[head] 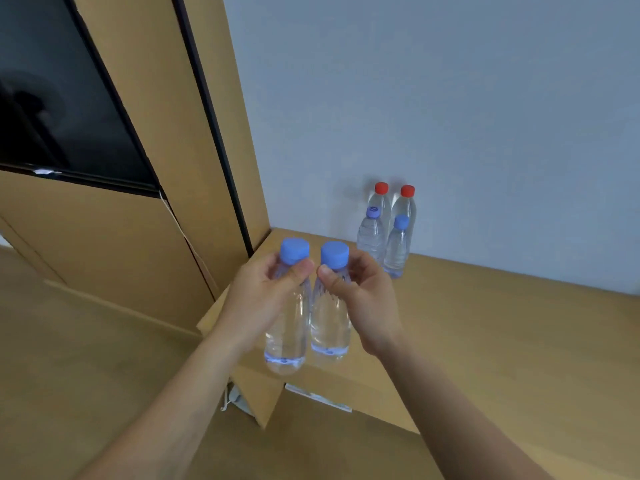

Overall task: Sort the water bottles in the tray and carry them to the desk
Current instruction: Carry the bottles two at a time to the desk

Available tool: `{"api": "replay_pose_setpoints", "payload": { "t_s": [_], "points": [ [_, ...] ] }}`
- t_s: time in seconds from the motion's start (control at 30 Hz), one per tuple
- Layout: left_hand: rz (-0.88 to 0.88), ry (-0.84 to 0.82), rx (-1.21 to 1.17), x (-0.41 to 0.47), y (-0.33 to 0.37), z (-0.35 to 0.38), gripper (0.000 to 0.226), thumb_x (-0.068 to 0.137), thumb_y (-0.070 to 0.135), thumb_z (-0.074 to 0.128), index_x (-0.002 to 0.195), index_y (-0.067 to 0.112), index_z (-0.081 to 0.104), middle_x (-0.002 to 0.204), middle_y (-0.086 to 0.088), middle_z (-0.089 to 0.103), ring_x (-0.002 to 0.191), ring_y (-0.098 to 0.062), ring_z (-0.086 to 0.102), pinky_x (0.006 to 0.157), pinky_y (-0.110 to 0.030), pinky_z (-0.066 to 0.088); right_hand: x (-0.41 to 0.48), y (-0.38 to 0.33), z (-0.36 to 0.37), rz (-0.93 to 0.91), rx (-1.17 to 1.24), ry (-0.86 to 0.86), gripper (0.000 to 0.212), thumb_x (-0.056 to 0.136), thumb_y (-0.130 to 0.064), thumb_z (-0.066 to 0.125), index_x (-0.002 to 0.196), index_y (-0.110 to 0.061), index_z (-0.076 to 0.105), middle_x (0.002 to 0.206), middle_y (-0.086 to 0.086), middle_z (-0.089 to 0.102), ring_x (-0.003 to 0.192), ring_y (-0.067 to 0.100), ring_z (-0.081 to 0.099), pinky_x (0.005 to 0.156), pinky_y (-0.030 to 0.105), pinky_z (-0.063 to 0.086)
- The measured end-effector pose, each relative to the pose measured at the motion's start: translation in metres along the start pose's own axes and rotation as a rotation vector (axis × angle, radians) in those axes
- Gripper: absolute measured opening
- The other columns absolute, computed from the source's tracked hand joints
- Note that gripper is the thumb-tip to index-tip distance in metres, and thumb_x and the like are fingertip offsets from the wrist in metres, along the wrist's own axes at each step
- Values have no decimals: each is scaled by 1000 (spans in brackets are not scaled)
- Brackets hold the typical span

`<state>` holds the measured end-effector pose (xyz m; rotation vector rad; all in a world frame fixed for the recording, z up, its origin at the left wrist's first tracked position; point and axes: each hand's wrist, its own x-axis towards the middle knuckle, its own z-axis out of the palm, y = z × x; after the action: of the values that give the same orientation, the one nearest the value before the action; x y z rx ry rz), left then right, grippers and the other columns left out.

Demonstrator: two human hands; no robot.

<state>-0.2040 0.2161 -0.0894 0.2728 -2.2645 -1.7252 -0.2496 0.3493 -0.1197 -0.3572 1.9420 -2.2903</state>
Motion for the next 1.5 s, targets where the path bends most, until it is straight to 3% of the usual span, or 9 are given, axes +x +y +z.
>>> {"api": "replay_pose_setpoints", "payload": {
  "t_s": [0.1, 0.27, 0.43, 0.57, 0.7, 0.77, 0.97, 1.2, 1.5],
  "points": [
    [3, -85, 49, 44, -21, 30, 15, 83, 35, 64, 83, 20, 68, 71, 10, 66, 68, -1, 60, 70, -21, 48, 34, 20, -25, 40, -100, 83, 31, 76, -20, 75, 104, -17, 63, 99, -5, 69, 93, 11, 64, 83, 26, 49],
    [91, -240, 225, 123, -55, 66, 48, 76, 42, 68, 69, -4, 56, 64, -3, 34, 57, -12, 32, 56, -29, 25, 90, 49, -55, 86, -228, 299, 29, 72, -24, 78, 96, -28, 62, 103, -6, 68, 103, 19, 61, 90, 34, 50],
    [47, -326, 374, 185, -70, 89, 39, 70, 44, 75, 50, 29, 45, 60, 10, 41, 54, -8, 39, 49, -25, 26, 138, 66, -67, 141, -327, 409, 31, 72, -19, 78, 94, -30, 59, 97, -14, 66, 97, 4, 60, 77, 15, 45],
    [40, -401, 394, 216, -85, 112, 33, 71, 36, 77, 55, 22, 52, 62, 2, 42, 63, -22, 45, 45, -16, 25, 157, 88, -78, 215, -402, 544, 35, 71, -18, 78, 95, -35, 59, 97, -16, 66, 97, -3, 58, 72, 13, 43],
    [68, -458, 360, 232, -109, 133, 11, 74, 29, 75, 75, 24, 66, 78, 4, 50, 78, -25, 53, 56, -20, 28, 162, 105, -81, 253, -475, 616, 38, 76, -12, 73, 83, -43, 53, 89, -23, 63, 92, -5, 57, 66, 3, 41],
    [97, -443, 351, 236, -122, 140, 21, 77, 25, 73, 92, 12, 68, 85, 4, 51, 77, -16, 48, 58, -17, 30, 167, 111, -82, 234, -510, 666, 39, 77, -9, 71, 84, -42, 52, 91, -20, 61, 90, -8, 55, 68, -2, 38],
    [133, -387, 363, 252, -140, 151, 24, 77, 21, 73, 92, 4, 65, 92, -8, 57, 74, -16, 45, 59, -19, 24, 189, 123, -87, 233, -603, 696, 30, 76, -5, 69, 102, -19, 64, 96, -9, 59, 89, 5, 56, 70, -2, 37],
    [176, -433, 348, 253, -143, 154, 33, 78, 23, 72, 104, 6, 61, 104, -9, 57, 92, -26, 57, 65, -18, 28, 200, 121, -87, 257, -598, 720, 33, 78, -3, 67, 108, -16, 61, 101, -3, 60, 86, -1, 53, 68, -3, 36],
    [126, -439, 378, 243, -142, 155, 36, 86, 29, 62, 112, 5, 54, 115, -9, 54, 101, -26, 55, 72, -21, 34, 199, 120, -83, 293, -560, 683, 29, 81, -9, 64, 106, -22, 55, 110, 4, 62, 92, 11, 54, 72, 17, 39]
  ]
}}
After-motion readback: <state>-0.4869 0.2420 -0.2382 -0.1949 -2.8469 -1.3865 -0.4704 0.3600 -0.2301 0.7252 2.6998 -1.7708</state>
